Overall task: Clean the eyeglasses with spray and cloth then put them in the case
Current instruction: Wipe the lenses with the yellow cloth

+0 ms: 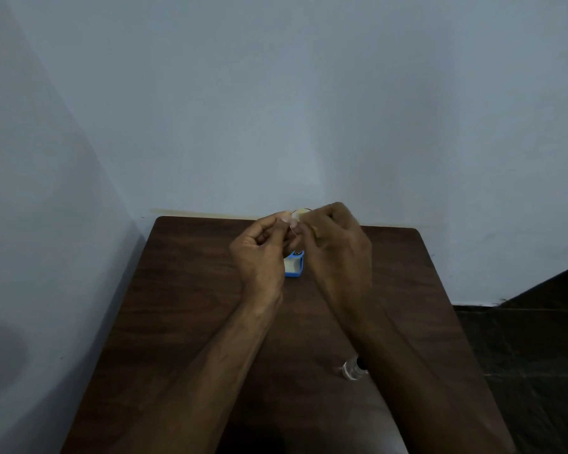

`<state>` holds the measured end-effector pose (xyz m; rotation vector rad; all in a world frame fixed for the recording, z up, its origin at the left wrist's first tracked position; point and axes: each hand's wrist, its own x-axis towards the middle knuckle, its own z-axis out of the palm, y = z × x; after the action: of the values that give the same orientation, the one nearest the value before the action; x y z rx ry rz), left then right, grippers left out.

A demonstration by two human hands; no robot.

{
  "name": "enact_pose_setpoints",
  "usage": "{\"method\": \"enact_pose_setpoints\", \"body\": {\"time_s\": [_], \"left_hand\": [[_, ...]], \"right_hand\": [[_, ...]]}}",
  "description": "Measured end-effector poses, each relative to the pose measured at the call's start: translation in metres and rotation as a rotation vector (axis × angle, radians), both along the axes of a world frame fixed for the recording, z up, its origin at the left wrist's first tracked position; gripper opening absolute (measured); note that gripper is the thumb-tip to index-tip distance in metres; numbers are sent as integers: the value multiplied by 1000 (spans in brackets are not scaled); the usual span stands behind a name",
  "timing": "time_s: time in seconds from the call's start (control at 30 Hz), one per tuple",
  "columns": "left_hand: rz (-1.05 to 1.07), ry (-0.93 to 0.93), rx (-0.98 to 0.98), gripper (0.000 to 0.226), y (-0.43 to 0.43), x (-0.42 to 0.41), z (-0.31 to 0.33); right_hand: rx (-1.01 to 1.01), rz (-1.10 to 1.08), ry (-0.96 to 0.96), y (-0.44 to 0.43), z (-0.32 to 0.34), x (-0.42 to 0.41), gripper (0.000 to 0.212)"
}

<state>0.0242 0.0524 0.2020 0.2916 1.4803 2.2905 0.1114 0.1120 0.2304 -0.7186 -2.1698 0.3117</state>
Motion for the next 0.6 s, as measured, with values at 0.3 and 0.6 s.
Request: {"method": "enact_pose_setpoints", "body": {"time_s": [0.3,0.6], "left_hand": [[9,-63,37,18,2,-4,3],[-5,-36,35,15,0,-6,9]], "right_hand": [[9,71,-22,-4,-1,8,9],[112,-50,-35,13,7,11,16]]}}
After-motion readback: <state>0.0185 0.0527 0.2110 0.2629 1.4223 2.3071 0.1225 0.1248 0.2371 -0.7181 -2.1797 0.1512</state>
